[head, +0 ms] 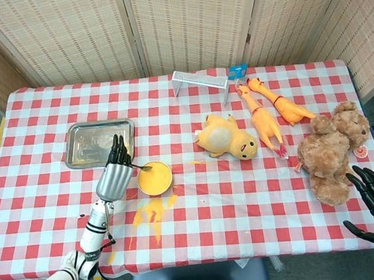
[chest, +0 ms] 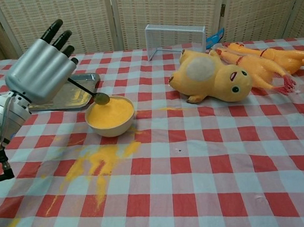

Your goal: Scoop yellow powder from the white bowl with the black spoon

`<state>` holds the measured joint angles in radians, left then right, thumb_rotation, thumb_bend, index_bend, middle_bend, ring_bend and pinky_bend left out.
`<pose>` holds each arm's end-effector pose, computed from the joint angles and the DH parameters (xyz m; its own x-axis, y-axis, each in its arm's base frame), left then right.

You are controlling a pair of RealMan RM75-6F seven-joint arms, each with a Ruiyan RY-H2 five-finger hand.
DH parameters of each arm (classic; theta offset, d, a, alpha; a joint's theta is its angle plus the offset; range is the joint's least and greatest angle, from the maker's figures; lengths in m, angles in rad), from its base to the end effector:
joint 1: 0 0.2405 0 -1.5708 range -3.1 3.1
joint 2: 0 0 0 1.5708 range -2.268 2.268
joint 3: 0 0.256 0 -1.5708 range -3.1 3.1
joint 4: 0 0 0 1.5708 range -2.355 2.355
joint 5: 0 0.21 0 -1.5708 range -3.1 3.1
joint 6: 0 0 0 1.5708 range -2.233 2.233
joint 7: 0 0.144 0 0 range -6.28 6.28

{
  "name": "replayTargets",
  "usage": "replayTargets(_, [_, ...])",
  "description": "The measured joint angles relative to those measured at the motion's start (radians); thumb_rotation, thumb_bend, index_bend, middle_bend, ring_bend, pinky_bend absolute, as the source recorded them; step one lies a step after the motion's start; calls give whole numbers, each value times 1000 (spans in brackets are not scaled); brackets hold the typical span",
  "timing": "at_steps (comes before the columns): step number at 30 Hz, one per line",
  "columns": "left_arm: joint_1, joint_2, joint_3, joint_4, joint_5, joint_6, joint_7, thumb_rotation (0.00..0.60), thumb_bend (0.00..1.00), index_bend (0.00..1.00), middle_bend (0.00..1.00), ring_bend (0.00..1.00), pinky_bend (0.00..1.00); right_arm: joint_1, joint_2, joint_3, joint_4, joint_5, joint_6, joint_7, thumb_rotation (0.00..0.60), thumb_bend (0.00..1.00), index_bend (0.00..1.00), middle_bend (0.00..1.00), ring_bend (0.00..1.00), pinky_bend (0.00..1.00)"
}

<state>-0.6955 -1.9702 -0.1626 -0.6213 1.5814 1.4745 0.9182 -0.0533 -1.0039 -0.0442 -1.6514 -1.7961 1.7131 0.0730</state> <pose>-0.1731 0.3564 -0.0277 0.8215 -0.5593 0.1107 0.1263 -0.0108 -0.9919 -0.2862 -0.1155 0.1905 0.3766 0.0584 0.9245 -0.9073 -0.1779 0.3809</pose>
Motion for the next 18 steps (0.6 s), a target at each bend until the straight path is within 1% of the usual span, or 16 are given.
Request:
replayTargets(5, [0,-17,14,33,1,4,-23,600,635,860,343,95,50,-3,0,2,3,0,9,3,600,77,0,0,0,0])
replayTargets(11, [19,-21,39,29,10,19,-39,600,636,860,343,95,50,-7,-1,0,4,-10,18,-2,600,77,0,0,0,0])
replayTargets(15, [38,-22,59,14,16,27,-55,600,633,860,336,95,49,-10,-4,-2,5,-17,24,-6,600,77,0,0,0,0])
replayTargets(18, [49,-18,62,-19,14,31,-63,600,628,860,334,95,49,-10,-4,-3,5,-18,22,-7,600,77,0,0,0,0])
